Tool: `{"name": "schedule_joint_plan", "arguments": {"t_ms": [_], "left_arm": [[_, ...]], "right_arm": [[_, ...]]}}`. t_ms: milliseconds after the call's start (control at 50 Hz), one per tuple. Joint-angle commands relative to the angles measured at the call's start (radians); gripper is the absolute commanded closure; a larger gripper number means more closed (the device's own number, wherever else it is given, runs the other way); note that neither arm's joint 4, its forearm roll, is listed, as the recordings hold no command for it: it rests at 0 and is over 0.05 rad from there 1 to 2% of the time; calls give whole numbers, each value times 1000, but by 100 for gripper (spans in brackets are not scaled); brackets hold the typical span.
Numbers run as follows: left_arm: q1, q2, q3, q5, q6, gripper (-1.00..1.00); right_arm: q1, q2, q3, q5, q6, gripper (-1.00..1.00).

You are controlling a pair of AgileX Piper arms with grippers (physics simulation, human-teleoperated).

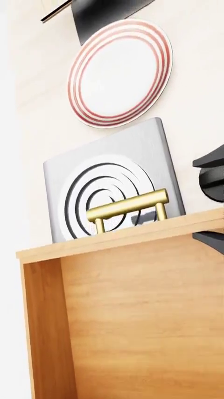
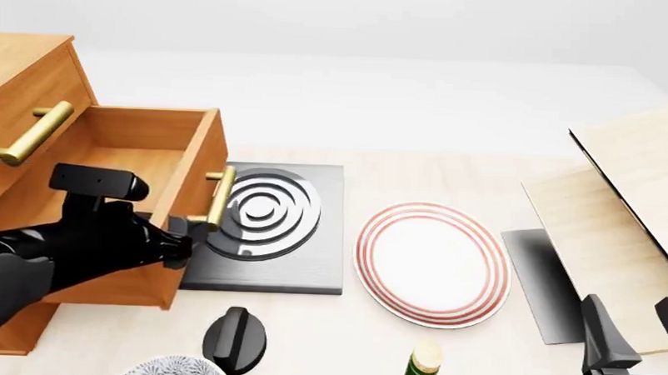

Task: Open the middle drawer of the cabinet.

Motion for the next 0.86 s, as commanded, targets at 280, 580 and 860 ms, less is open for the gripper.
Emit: {"name": "schedule_joint_plan", "arguments": {"t_ms": [280, 580, 860], "left_arm": [[-80, -22, 18, 13, -25, -100], [-64, -78, 5, 50, -12, -100], [-58, -155, -27, 106, 7, -100]], "right_arm": [[0, -22, 0, 18, 2, -100], [0, -22, 0, 18, 2, -100], [0, -22, 0, 18, 2, -100]]}}
